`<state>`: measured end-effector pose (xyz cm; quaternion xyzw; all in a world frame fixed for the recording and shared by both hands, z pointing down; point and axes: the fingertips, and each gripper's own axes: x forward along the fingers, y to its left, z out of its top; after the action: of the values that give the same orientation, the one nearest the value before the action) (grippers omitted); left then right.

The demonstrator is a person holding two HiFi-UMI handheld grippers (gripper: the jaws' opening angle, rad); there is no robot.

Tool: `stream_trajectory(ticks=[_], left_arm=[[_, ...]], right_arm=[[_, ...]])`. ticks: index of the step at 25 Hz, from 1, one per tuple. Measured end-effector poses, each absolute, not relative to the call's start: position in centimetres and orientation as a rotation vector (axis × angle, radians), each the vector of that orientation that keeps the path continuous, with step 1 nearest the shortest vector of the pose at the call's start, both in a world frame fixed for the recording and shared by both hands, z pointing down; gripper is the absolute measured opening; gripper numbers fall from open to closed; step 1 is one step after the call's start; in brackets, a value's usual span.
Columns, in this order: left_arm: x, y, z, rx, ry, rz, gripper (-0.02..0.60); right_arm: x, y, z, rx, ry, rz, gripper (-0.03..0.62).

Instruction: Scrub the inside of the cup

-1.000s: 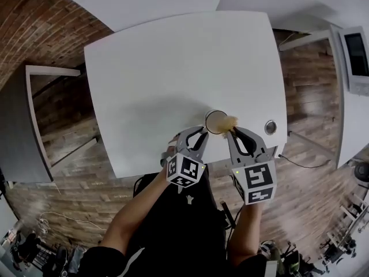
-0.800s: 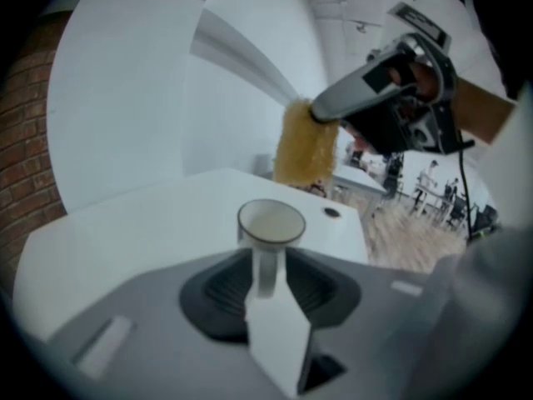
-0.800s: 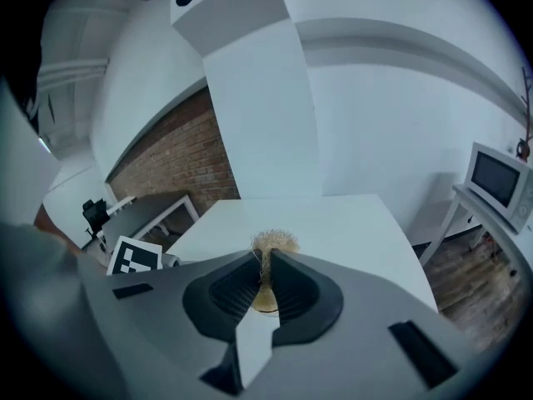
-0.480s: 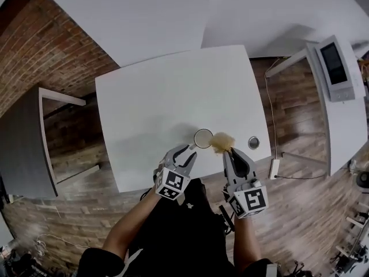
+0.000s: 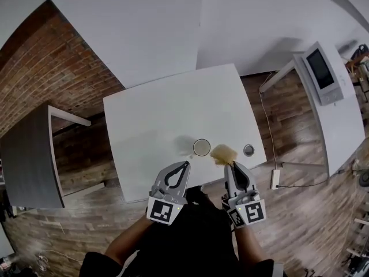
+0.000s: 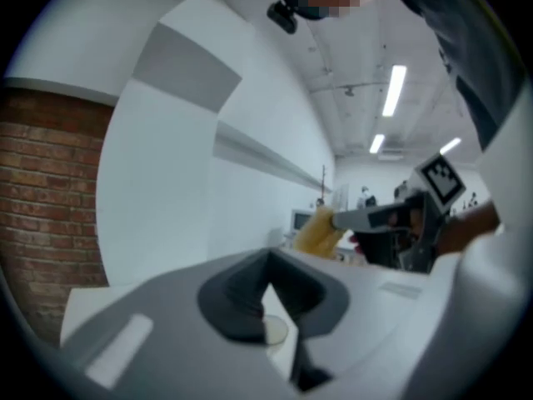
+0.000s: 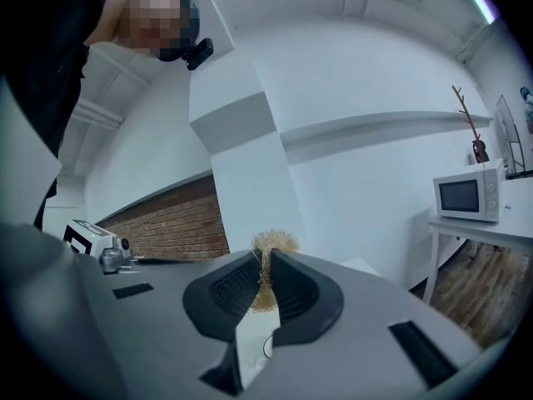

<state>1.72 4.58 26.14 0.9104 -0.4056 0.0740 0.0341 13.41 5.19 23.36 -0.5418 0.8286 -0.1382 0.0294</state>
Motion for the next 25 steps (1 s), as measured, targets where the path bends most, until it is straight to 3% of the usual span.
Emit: stream_trajectory(ticks=[25], left_arm=[[1.2, 4.0, 24.7, 2.829, -1.281, 0.163, 0.003]], right_arm=[[11.1, 6.1, 25.1, -1.784, 2.562, -0.418, 0.03]])
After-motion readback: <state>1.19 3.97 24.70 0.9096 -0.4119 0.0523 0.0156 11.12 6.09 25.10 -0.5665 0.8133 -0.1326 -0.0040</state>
